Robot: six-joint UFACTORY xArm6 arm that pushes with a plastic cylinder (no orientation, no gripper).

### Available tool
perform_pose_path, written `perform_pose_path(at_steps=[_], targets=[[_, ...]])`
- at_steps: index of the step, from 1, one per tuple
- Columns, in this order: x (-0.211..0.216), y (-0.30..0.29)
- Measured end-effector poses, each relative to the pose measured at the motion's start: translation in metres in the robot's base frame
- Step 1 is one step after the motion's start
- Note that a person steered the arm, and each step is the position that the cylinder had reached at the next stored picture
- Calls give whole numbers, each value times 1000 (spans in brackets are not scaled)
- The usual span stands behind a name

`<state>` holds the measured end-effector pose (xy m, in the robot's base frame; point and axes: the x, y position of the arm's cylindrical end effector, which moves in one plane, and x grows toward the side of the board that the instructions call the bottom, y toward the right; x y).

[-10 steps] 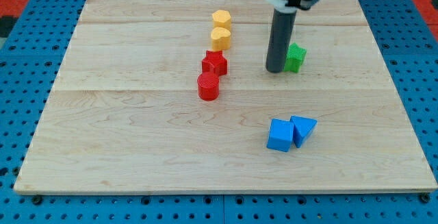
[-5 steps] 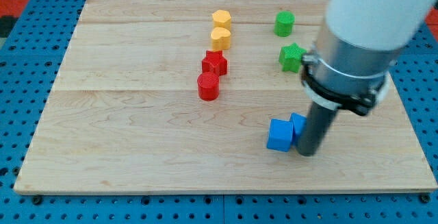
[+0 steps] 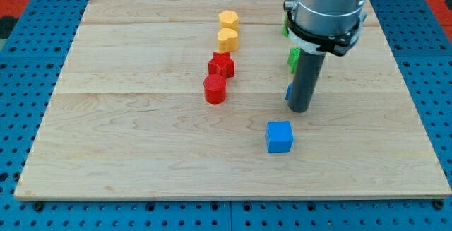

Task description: Move the blue blocks vertically below the green blocks

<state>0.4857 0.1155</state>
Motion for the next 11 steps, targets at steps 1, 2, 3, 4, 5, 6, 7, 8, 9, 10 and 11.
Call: perform_pose_path(at_steps=[1, 2, 3, 4, 5, 6, 7, 8, 9, 10, 11], targets=[[91, 38], [129, 2], [111, -99], [77, -100], [60, -88], [60, -58], [53, -49], [37, -41], [27, -41], [83, -32], [115, 13]])
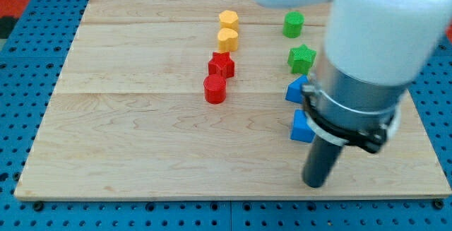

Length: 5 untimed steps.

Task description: Move the blue blocks vertically below the green blocks

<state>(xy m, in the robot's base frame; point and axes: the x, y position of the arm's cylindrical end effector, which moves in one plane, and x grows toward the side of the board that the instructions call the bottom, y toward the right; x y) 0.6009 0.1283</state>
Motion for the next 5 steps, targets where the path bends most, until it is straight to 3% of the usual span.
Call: perform_pose_path(at_steps=[1, 2, 5], targets=[[-5, 63], [-18, 84], [-49, 84]])
